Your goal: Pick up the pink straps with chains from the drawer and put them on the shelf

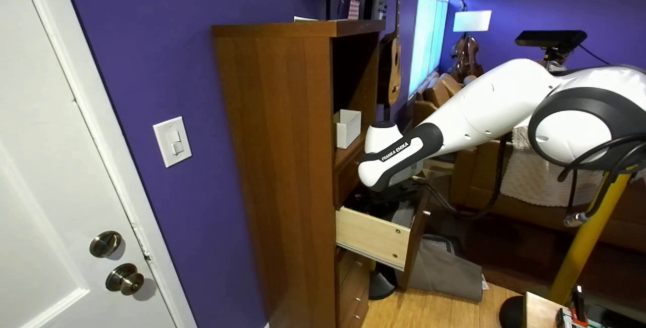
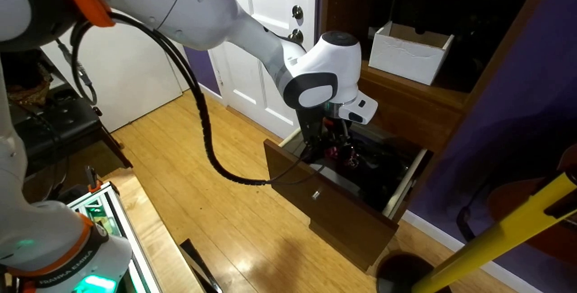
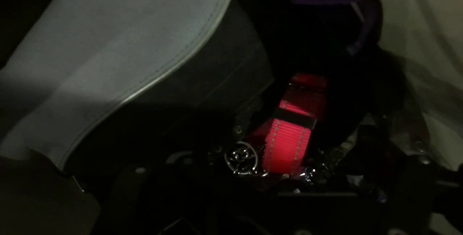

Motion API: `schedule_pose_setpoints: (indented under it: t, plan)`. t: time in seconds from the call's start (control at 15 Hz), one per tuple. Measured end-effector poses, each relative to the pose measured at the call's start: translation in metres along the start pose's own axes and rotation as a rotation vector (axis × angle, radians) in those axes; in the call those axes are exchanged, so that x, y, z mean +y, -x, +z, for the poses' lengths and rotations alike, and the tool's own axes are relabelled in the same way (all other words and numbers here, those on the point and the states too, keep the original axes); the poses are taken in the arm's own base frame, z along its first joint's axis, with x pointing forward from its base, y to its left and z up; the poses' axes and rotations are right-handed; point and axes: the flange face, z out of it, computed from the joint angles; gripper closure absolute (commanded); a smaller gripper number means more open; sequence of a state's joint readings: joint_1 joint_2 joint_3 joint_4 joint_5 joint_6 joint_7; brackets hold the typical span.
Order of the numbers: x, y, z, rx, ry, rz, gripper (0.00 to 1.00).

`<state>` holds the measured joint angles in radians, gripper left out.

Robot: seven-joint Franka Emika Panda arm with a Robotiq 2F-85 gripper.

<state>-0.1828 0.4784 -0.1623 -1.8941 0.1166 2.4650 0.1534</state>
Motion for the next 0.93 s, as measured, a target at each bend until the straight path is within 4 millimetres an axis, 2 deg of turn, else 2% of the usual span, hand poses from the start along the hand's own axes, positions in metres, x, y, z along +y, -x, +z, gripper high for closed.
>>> schedule_pose_setpoints:
  t: [0.33,0.4,0.53,0.67,0.93]
  plan:
    - [-0.002,-0.009,0.011,0.001,0.008,0.02,0.01]
    - [-0.003,-0.011,0.013,0.002,0.008,0.02,0.08]
    - [-0.006,-0.013,0.016,0.002,0.001,0.023,0.3]
    - [-0.009,-0.013,0.02,-0.003,0.0,0.02,0.48]
    - [-0.011,-0.014,0.03,-0.01,0.004,0.019,0.77]
